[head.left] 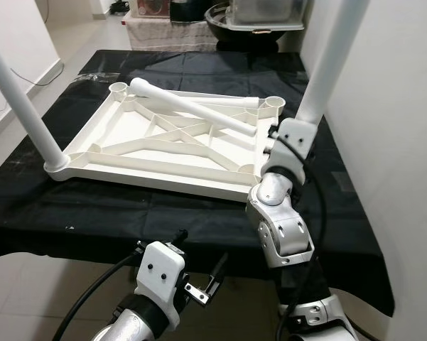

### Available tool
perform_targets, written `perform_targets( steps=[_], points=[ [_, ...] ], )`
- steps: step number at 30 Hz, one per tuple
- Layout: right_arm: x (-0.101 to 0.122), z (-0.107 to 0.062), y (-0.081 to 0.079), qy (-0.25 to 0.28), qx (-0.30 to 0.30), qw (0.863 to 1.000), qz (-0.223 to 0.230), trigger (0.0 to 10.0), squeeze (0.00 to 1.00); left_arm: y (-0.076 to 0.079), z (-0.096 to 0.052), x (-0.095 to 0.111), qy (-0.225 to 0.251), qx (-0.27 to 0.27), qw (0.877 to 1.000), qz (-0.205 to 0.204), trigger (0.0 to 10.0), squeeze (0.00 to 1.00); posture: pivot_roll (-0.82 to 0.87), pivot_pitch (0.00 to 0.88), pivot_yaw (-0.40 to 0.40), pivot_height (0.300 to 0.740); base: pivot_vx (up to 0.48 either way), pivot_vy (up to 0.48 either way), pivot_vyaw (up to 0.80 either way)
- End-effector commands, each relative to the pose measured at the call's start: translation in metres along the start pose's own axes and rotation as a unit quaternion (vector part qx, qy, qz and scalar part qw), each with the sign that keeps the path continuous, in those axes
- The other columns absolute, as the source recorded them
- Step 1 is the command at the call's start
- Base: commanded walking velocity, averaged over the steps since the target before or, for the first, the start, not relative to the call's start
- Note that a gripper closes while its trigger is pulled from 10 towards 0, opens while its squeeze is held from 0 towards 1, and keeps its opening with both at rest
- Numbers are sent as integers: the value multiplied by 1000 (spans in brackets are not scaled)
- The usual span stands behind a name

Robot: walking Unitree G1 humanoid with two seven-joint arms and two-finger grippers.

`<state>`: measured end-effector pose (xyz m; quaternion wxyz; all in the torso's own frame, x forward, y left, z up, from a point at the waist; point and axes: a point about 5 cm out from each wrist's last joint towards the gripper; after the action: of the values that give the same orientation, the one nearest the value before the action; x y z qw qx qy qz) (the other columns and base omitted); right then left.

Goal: Building children table

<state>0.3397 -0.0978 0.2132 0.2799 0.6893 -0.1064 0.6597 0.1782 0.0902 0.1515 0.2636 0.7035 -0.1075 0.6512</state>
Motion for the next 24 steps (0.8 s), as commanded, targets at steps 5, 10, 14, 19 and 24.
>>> perform_targets(
  steps=[5,10,14,19,24],
  points=[
    [-8,-33,-32,-62,62,995,48,10000,0,-2,-3,-6,-14,4,1000,0,10000,0,119,134,-25,740,0,0,0],
    [-5,-33,-34,-52,83,994,50,10000,1000,-2,-3,-7,-13,5,1000,0,10000,0,119,133,-26,740,0,0,0],
    [-3,-34,-35,-46,93,993,52,10000,1000,-2,-3,-7,-14,6,1000,0,10000,0,119,131,-27,740,0,0,0],
    [-2,-35,-36,-43,100,993,55,10000,0,-3,-3,-7,-14,6,1000,0,10000,0,118,130,-27,740,0,0,0],
    [-1,-34,-35,-40,99,993,55,10000,0,-3,-3,-8,-14,7,1000,-2,10000,0,116,133,-26,740,0,0,0]
  ],
)
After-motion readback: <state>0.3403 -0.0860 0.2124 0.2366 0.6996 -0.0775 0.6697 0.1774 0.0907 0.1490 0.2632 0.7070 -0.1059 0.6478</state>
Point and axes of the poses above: a point about 5 cm out from each wrist's last joint towards the gripper, its own z axis pointing out of the wrist towards the gripper, its own x axis along the axis of the wrist's last joint, y = z × x, and after that the axes turned 14 degrees about -z, right-handed
